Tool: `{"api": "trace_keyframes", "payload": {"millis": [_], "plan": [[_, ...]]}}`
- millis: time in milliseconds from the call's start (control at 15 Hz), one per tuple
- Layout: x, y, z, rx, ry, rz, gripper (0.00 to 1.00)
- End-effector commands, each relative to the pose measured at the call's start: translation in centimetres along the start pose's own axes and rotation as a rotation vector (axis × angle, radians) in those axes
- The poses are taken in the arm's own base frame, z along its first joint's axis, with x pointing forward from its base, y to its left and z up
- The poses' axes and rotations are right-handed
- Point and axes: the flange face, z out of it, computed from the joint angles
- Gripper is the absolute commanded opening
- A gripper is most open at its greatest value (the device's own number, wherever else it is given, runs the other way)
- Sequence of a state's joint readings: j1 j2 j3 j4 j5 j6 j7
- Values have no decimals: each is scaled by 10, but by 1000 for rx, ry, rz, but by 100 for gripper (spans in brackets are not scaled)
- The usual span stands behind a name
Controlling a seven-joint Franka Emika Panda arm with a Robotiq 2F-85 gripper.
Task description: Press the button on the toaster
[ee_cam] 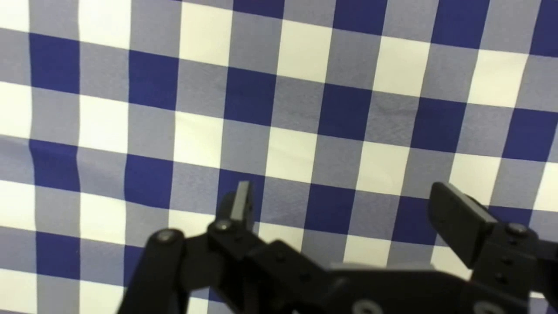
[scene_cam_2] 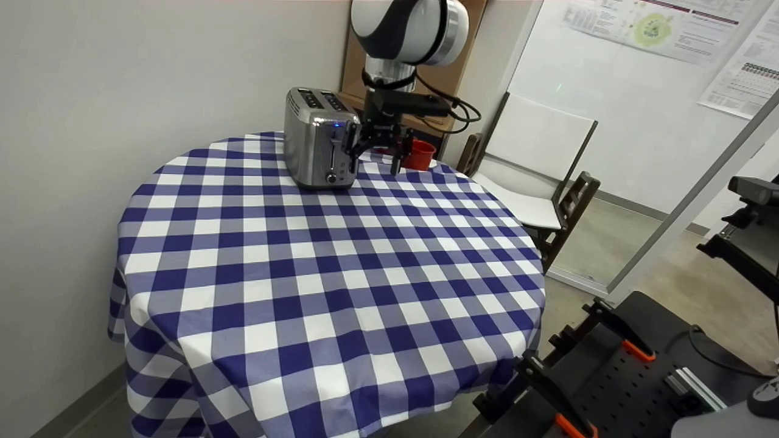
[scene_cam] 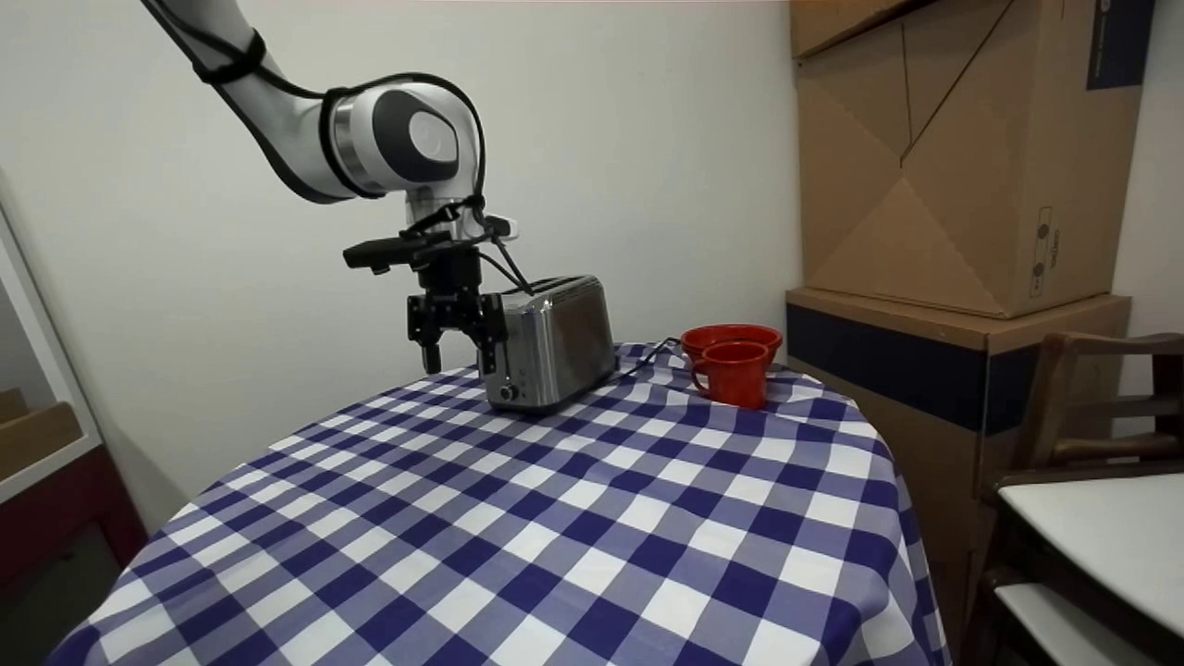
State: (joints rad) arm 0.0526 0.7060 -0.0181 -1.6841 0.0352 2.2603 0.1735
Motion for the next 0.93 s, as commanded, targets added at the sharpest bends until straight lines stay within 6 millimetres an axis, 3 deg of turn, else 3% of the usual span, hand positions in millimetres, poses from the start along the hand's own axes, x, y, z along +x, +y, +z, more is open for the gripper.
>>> {"api": "trace_keyframes", "payload": {"millis": [0, 533, 600, 733, 867], "plan": [[-36, 5, -46, 4, 50, -118, 100], [-138, 9, -150, 63, 204, -270, 100], [-100, 0, -134, 35, 187, -256, 100], [-124, 3, -150, 42, 202, -258, 100], [-134, 6, -153, 42, 203, -257, 100]]}}
